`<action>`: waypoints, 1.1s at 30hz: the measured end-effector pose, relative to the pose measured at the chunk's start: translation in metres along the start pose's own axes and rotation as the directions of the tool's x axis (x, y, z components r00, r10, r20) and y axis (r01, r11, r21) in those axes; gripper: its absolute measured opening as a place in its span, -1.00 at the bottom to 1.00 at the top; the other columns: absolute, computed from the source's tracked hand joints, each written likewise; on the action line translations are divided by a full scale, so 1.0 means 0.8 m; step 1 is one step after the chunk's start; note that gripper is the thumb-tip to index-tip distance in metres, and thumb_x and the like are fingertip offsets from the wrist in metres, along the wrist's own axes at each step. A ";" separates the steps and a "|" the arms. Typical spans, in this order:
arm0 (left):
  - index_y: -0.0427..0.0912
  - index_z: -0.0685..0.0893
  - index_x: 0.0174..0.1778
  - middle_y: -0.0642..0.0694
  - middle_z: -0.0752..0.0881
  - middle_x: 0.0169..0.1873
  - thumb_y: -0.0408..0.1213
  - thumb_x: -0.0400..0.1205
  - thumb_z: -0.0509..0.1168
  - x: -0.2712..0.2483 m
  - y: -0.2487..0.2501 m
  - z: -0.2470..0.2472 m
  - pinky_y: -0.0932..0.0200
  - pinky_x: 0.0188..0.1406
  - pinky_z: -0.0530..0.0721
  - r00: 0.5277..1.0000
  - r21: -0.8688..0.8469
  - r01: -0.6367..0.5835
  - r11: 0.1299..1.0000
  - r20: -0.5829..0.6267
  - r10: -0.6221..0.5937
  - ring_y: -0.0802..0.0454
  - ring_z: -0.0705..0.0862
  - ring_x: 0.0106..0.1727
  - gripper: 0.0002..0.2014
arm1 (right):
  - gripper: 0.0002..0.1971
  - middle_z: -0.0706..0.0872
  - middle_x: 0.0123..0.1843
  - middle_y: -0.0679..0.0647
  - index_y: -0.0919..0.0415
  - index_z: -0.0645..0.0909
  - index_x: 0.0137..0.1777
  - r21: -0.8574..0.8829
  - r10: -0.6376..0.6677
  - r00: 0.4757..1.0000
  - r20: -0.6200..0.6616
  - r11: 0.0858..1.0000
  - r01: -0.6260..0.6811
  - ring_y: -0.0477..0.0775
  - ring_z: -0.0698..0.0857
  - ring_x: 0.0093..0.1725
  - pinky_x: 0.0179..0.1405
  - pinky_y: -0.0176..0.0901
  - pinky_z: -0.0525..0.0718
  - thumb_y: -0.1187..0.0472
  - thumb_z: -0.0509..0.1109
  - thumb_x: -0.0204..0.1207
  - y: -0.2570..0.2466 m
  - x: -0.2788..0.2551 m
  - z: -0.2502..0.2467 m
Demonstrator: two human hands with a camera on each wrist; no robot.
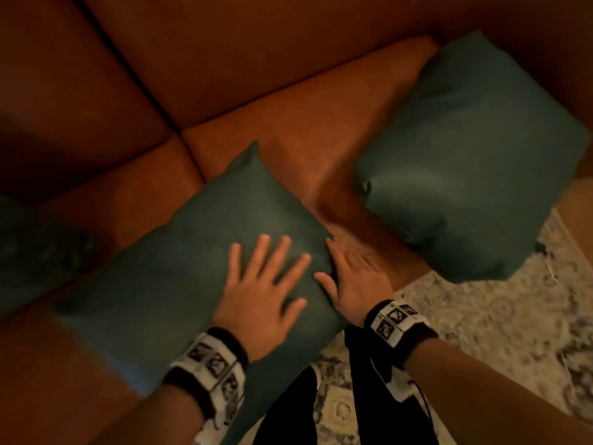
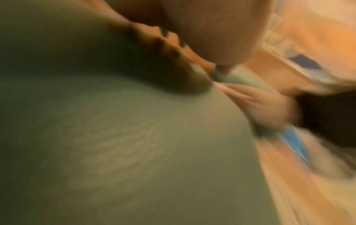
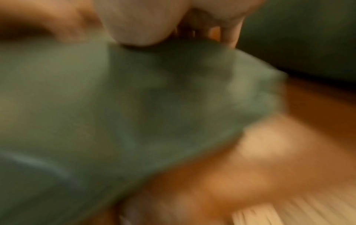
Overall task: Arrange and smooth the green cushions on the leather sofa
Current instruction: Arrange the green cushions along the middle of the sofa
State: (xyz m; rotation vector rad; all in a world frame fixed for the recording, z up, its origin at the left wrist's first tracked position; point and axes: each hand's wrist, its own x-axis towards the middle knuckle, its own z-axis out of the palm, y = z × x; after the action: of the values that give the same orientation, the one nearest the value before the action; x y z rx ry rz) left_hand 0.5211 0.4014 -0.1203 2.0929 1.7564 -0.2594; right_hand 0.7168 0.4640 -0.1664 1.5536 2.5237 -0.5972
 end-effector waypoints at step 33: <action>-0.02 0.67 -0.08 -0.10 0.74 -0.16 -0.13 0.44 0.02 -0.130 0.009 0.015 -0.05 -0.04 0.68 0.777 -0.661 0.430 0.615 -0.076 -0.625 -0.14 0.70 -0.11 -0.67 | -0.64 0.73 -0.35 -0.09 -0.02 0.57 -0.45 0.195 -0.245 0.647 0.722 0.969 0.149 -0.10 0.71 -0.10 -0.14 -0.24 0.48 -0.12 0.34 0.55 -0.048 0.003 -0.086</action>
State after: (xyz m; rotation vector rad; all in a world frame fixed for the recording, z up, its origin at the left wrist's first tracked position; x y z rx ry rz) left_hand 0.5092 0.3020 -0.0894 1.1341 2.2321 0.4645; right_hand 0.6893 0.4771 -0.0941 0.7740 2.0170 -1.1507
